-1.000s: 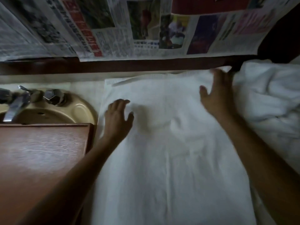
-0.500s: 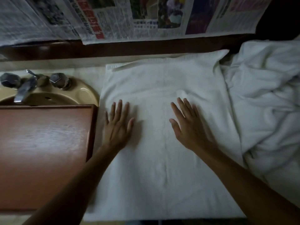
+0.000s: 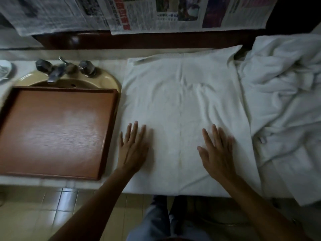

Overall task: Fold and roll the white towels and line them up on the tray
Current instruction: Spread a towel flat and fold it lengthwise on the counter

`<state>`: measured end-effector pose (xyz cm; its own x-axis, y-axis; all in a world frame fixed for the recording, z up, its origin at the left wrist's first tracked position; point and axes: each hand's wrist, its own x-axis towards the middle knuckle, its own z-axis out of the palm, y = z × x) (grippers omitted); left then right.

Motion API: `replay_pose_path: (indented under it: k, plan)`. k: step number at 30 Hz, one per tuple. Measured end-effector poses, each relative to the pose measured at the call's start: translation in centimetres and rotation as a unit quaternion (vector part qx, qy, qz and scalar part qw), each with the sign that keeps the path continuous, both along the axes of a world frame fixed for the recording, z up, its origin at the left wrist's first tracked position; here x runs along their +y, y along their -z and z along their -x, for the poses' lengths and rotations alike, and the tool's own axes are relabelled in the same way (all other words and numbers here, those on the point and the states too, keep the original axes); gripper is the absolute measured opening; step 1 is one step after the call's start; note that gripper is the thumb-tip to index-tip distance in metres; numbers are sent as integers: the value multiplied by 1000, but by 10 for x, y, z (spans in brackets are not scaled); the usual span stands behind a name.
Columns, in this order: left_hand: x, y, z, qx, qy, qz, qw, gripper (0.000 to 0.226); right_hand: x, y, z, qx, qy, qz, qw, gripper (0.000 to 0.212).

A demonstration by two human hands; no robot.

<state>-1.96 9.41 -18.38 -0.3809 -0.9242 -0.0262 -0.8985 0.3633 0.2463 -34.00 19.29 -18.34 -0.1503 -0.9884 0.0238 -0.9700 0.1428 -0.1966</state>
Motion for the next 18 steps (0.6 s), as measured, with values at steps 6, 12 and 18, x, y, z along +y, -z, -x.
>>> replay_pose_path:
  k: [6,12,18]
  plan:
    - [-18,-27,-71,7,-209,-8,978,67,20,7,-21,25,-9,-50,998,74]
    - [-29,-29,-92,9,-207,-68,976,68,15,6,-22,38,-4,-75,996,76]
    - [-51,-27,-112,2,-206,-71,976,65,11,3,-22,37,7,-108,993,79]
